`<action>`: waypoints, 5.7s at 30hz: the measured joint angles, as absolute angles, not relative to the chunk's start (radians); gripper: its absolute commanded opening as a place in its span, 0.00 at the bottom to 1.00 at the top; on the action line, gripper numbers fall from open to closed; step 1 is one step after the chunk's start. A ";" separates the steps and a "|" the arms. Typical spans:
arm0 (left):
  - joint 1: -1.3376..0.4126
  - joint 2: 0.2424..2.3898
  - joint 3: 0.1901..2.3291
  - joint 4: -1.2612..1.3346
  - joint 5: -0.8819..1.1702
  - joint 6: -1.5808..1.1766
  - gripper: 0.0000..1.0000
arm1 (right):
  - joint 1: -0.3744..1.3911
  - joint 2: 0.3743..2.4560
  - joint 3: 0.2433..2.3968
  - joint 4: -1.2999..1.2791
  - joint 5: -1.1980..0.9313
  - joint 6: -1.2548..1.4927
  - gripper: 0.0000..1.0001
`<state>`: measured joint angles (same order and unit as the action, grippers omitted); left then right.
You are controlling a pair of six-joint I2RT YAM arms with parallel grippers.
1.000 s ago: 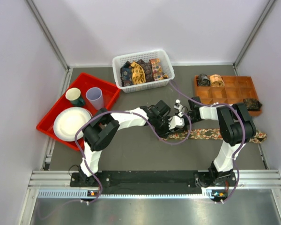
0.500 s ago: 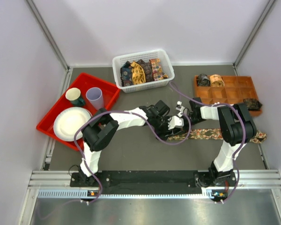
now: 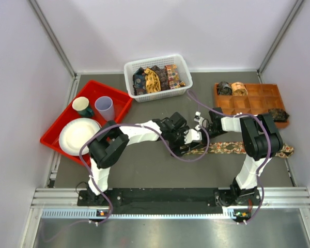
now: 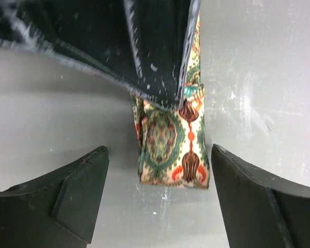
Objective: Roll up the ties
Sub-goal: Roll the tie at the center of the board.
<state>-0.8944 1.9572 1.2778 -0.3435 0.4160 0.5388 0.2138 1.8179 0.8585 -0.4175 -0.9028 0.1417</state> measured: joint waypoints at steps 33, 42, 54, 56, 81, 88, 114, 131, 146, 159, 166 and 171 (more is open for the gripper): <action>-0.939 1.969 1.277 -0.297 0.349 0.527 0.56 | 0.223 1.824 0.926 -0.521 -0.827 0.072 0.00; -0.878 1.905 1.197 -0.306 0.382 0.524 0.66 | 0.239 1.834 0.960 -0.563 -0.781 0.075 0.00; -0.854 1.911 1.206 -0.319 0.463 0.528 0.64 | 0.241 1.840 0.968 -0.574 -0.771 0.090 0.00; -0.854 1.916 1.212 -0.321 0.476 0.533 0.62 | 0.241 1.844 0.973 -0.580 -0.770 0.091 0.00; -0.884 2.028 1.397 -0.379 0.527 0.461 0.46 | 0.241 1.860 0.984 -0.594 -0.776 0.114 0.00; -0.889 2.058 1.414 -0.375 0.526 0.435 0.42 | 0.241 1.860 0.984 -0.594 -0.776 0.117 0.00; -0.951 2.071 1.462 -0.456 0.350 0.492 0.26 | 0.134 1.825 0.984 -0.698 -0.859 0.035 0.34; -0.951 2.077 1.473 -0.470 0.350 0.496 0.26 | 0.104 1.771 0.979 -0.724 -0.986 -0.009 0.46; -0.951 2.078 1.476 -0.473 0.350 0.497 0.41 | 0.141 1.795 0.930 -0.608 -0.923 0.054 0.00; -0.924 2.046 1.412 -0.384 0.353 0.530 0.83 | 0.141 1.815 0.931 -0.610 -0.774 0.043 0.00; -0.920 2.048 1.405 -0.355 0.382 0.550 0.84 | 0.142 1.816 0.937 -0.619 -0.759 0.049 0.00; -0.923 2.064 1.419 -0.342 0.406 0.553 0.62 | 0.149 1.816 0.938 -0.618 -0.753 0.055 0.00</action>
